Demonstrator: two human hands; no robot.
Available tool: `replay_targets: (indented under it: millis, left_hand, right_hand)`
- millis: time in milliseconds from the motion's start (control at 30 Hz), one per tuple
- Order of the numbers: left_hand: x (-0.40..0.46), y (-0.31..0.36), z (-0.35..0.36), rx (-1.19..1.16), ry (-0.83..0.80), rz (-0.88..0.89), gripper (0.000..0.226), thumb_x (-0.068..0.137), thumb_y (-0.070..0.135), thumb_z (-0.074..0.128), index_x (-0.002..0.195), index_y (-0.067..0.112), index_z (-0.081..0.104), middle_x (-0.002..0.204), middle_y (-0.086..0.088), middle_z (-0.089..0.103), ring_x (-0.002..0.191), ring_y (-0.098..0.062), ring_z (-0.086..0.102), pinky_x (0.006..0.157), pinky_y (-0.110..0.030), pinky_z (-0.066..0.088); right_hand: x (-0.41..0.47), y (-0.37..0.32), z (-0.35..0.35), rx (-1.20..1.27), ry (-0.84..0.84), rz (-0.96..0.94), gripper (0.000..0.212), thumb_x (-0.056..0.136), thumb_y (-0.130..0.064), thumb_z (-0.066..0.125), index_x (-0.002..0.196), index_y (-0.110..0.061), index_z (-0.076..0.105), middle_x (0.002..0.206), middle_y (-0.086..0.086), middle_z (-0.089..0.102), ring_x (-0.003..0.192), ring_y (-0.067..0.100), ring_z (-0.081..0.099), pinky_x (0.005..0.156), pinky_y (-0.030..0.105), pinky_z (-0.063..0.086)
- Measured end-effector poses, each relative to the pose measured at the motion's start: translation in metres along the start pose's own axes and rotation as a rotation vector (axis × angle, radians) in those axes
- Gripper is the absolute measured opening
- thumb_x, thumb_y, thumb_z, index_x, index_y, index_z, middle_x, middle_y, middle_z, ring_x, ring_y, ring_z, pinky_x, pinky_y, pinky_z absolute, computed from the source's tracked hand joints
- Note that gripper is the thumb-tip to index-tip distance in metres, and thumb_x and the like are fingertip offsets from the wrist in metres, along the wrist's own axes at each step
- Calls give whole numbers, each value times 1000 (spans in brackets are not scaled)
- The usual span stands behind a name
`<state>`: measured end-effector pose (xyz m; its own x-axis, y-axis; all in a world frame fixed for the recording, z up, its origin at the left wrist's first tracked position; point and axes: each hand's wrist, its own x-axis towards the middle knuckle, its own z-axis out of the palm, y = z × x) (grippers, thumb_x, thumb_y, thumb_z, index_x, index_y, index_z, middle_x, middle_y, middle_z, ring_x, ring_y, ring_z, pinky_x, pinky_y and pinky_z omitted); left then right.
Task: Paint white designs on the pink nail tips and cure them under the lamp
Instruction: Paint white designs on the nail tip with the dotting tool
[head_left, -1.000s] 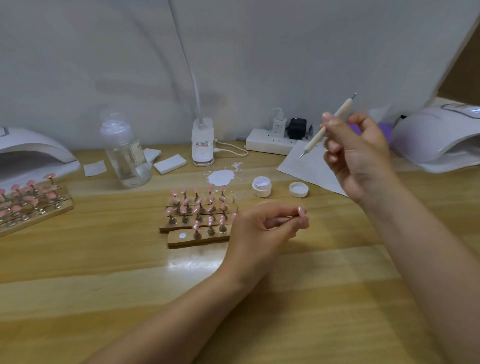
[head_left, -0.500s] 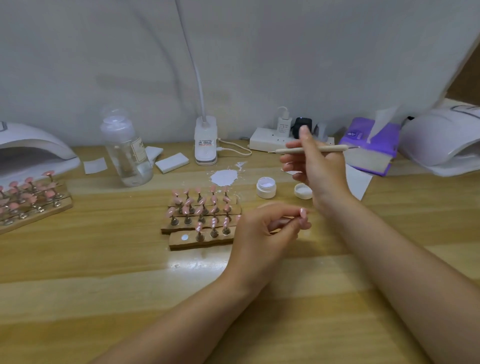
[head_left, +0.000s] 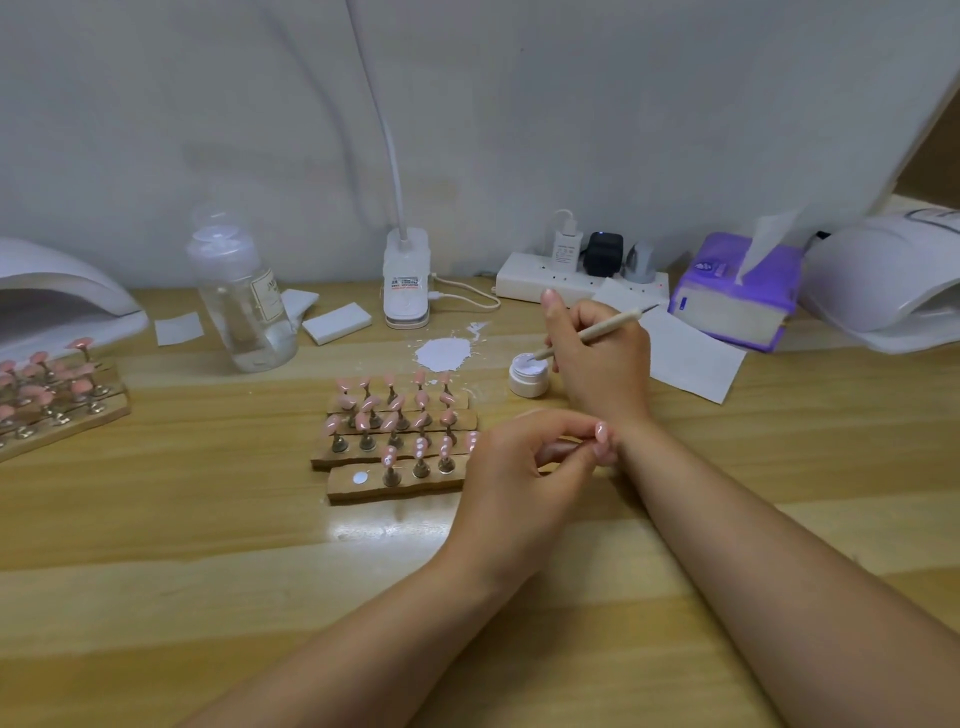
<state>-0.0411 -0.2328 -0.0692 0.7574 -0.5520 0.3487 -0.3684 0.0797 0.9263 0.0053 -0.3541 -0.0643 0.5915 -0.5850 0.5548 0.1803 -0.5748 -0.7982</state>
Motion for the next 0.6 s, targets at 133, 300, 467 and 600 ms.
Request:
replay_targets:
  millis: [133, 300, 467, 600]
  left_hand:
    - [0, -1, 0, 16, -3, -15, 21, 84, 4, 63, 76, 23, 66, 78, 1, 69, 71, 1, 66, 69, -18, 53]
    - [1, -1, -1, 32, -3, -26, 21, 85, 3, 62, 76, 22, 66, 78, -1, 69, 72, 0, 66, 69, -16, 52]
    - [1, -1, 0, 36, -2, -34, 25, 85, 2, 62, 75, 25, 66, 78, -1, 69, 73, -2, 66, 70, -14, 50]
    - [1, -1, 0, 35, 4, -26, 26, 85, 2, 62, 75, 26, 65, 80, -4, 70, 73, -2, 66, 68, -12, 49]
  right_hand:
    - [-1, 0, 1, -71, -8, -48, 55, 91, -35, 55, 53, 4, 42, 55, 24, 54, 60, 33, 52, 59, 38, 37]
    - [1, 4, 2, -135, -55, -53, 51, 91, -33, 53, 51, -3, 41, 55, 18, 57, 59, 30, 51, 58, 36, 35]
    - [1, 5, 3, -151, -75, -62, 51, 92, -32, 52, 54, 1, 45, 58, 18, 61, 60, 28, 53, 61, 35, 37]
    - [1, 6, 3, -147, -77, -44, 51, 92, -34, 51, 50, -7, 42, 56, 15, 60, 58, 24, 51, 59, 32, 35]
